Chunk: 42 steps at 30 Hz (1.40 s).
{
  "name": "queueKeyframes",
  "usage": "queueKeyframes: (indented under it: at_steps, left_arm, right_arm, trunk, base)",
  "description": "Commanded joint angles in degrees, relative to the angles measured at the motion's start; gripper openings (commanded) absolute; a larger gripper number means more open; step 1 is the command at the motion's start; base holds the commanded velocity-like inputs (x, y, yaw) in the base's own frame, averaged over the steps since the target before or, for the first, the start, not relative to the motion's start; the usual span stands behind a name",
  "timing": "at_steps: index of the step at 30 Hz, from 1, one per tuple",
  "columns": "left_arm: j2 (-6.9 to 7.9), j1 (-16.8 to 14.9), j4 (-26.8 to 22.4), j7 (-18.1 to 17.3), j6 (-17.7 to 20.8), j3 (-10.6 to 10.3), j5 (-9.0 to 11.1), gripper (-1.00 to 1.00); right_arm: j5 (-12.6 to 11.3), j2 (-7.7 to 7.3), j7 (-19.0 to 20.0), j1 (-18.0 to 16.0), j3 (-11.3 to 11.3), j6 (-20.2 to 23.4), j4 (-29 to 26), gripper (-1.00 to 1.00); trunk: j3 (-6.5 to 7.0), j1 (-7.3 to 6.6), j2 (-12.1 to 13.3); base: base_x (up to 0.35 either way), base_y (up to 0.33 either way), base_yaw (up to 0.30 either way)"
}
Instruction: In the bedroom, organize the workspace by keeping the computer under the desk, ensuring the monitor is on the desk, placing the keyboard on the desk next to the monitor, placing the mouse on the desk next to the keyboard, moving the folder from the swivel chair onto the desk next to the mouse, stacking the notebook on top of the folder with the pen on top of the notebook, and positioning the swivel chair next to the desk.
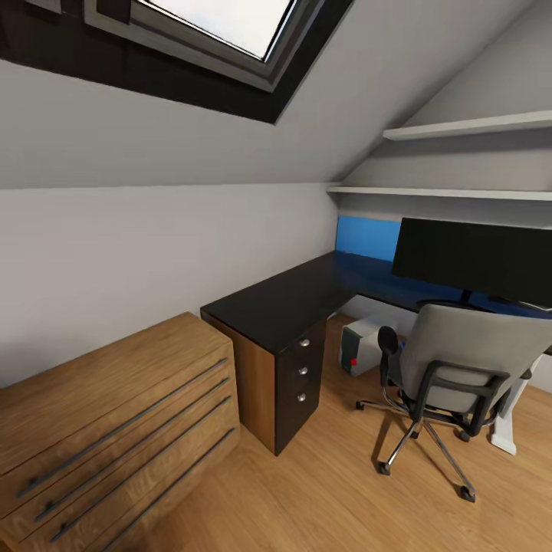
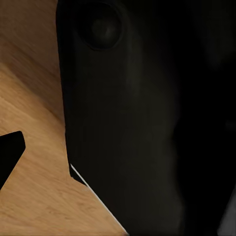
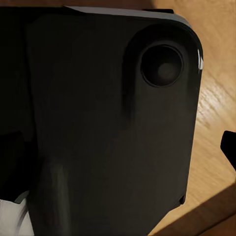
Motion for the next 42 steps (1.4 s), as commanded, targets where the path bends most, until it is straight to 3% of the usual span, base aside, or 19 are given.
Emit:
queueKeyframes:
  at_steps: [1,15,16,20,27,31,35,36,39,40,42]
  left_arm:
    - [0.0,0.0,-0.1,0.0,0.0,0.0,0.0,1.0]
    - [0.18,0.0,-0.1,0.2,0.1,0.0,0.0,1.0]
    - [0.18,0.0,-0.1,0.2,0.1,0.0,0.0,1.0]
    - [0.17,0.0,-0.1,0.2,0.1,0.0,0.0,1.0]
    - [0.25,0.0,-0.2,0.3,0.0,0.2,0.2,1.0]
    - [0.37,0.0,-0.5,0.2,0.0,0.7,1.4,1.0]
    - [0.76,0.0,-3.9,0.2,0.0,0.8,1.8,1.0]
    - [0.94,0.0,-11.7,0.3,-4.8,0.8,2.0,1.0]
    - [0.87,0.0,-12.5,0.4,-8.6,0.8,2.0,1.0]
    - [0.95,0.0,-16.8,0.5,-16.5,0.9,2.5,1.0]
    - [1.01,0.0,-19.9,0.5,-17.5,1.0,4.3,1.0]
  right_arm:
    - [0.0,0.05,0.1,0.0,0.0,-0.5,0.1,1.0]
    - [-0.1,0.13,-0.1,0.0,0.0,-5.0,0.1,1.0]
    - [-0.1,0.19,-0.1,0.0,0.0,-17.6,0.0,1.0]
    - [-0.3,0.25,-0.2,-0.1,-0.1,-21.8,-0.5,1.0]
    - [-0.4,0.27,-0.2,-0.1,-0.2,-23.2,-1.6,1.0]
    - [-0.5,0.27,-0.2,-0.1,-0.3,-23.2,-3.2,1.0]
    - [-0.5,0.26,-0.3,-0.1,-0.4,-23.2,-4.7,1.0]
    - [-0.4,0.06,-0.3,-0.1,-0.6,-23.2,-5.9,1.0]
    - [-0.4,-0.02,-0.4,-0.1,-0.7,-23.2,-6.2,1.0]
    - [-0.3,-0.29,-0.4,-0.1,-0.7,-23.3,-11.6,1.0]
    - [-0.3,-0.32,-0.4,-0.1,-0.8,-23.3,-14.3,1.0]
  trunk:
    - [-0.05,0.0,0.0]
    - [-0.05,0.0,0.0]
    - [-0.08,0.0,0.0]
    - [-0.2,0.0,0.0]
    - [-0.32,0.0,0.0]
    - [-0.33,0.0,0.0]
    - [-0.33,0.0,0.0]
    - [-0.33,0.0,0.0]
    - [-0.33,0.0,0.0]
    - [-0.33,0.0,0.0]
    - [-0.33,0.0,0.0]
  base:
    - [0.0,0.0,0.0]
    - [0.0,0.0,-0.001]
    - [0.0,0.0,-0.02]
    - [0.0,0.0,-0.009]
    - [0.0,0.0,-0.001]
    - [0.0,0.0,0.0]
    - [0.0,0.0,0.0]
    - [0.0,0.0,0.0]
    - [0.0,0.0,0.0]
    - [0.0,0.0,0.0]
    - [0.0,0.0,0.0]
